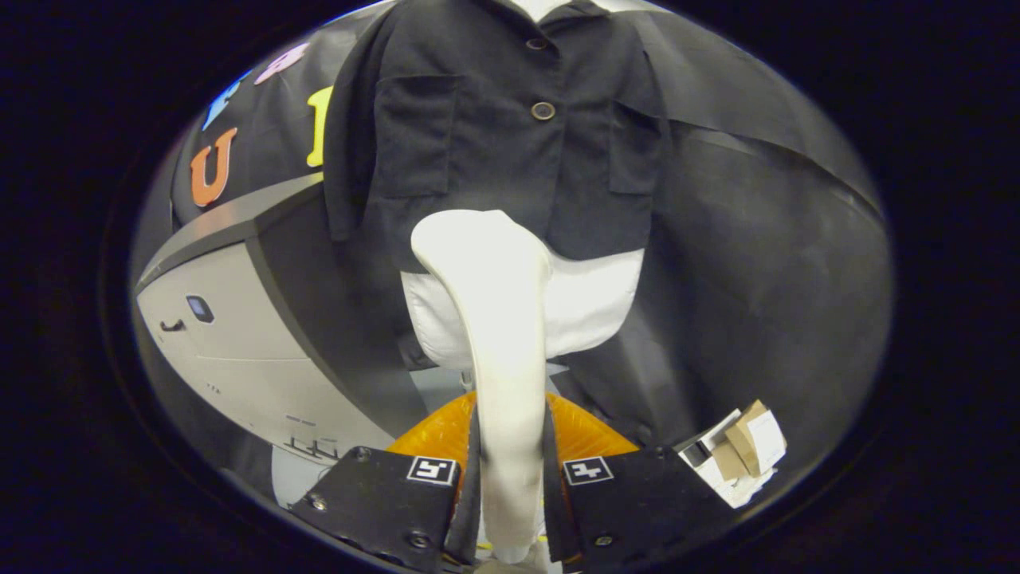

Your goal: Iron the clothes twice with a garment steamer, once on the left side and once on the right side.

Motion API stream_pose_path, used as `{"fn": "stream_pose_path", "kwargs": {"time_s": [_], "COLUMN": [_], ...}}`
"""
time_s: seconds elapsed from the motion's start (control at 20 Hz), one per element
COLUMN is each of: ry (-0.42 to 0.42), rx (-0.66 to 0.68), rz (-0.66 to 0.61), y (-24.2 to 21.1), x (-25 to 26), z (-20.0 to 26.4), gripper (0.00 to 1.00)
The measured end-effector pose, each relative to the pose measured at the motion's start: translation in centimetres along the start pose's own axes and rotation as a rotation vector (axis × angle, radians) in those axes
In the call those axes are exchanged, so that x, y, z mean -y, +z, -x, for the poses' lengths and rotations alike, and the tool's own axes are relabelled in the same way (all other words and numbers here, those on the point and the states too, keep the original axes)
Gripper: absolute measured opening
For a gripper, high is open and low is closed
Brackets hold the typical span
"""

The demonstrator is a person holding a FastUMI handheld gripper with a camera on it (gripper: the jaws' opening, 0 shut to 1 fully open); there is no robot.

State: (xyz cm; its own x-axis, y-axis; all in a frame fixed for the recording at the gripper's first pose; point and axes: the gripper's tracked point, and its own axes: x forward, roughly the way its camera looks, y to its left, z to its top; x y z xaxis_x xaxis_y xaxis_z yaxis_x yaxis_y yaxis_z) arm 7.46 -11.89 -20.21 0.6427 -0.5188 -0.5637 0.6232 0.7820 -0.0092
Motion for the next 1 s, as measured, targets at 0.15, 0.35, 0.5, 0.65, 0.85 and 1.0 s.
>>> {"fn": "stream_pose_path", "kwargs": {"time_s": [0.15,0.35,0.5,0.65,0.85,1.0], "ry": [-0.013,-0.015,0.017,0.051,0.121,0.187], "rx": [0.073,0.220,0.351,0.486,0.631,0.740], "rz": [-0.071,-0.151,-0.209,-0.221,-0.234,-0.245], "y": [2.9,9.4,15.1,21.5,29.4,34.5], "x": [2.7,7.0,9.0,11.1,12.7,13.8], "z": [3.1,7.5,10.7,13.2,15.3,16.5], "gripper": [0.36,0.36,0.36,0.36,0.35,0.35]}}
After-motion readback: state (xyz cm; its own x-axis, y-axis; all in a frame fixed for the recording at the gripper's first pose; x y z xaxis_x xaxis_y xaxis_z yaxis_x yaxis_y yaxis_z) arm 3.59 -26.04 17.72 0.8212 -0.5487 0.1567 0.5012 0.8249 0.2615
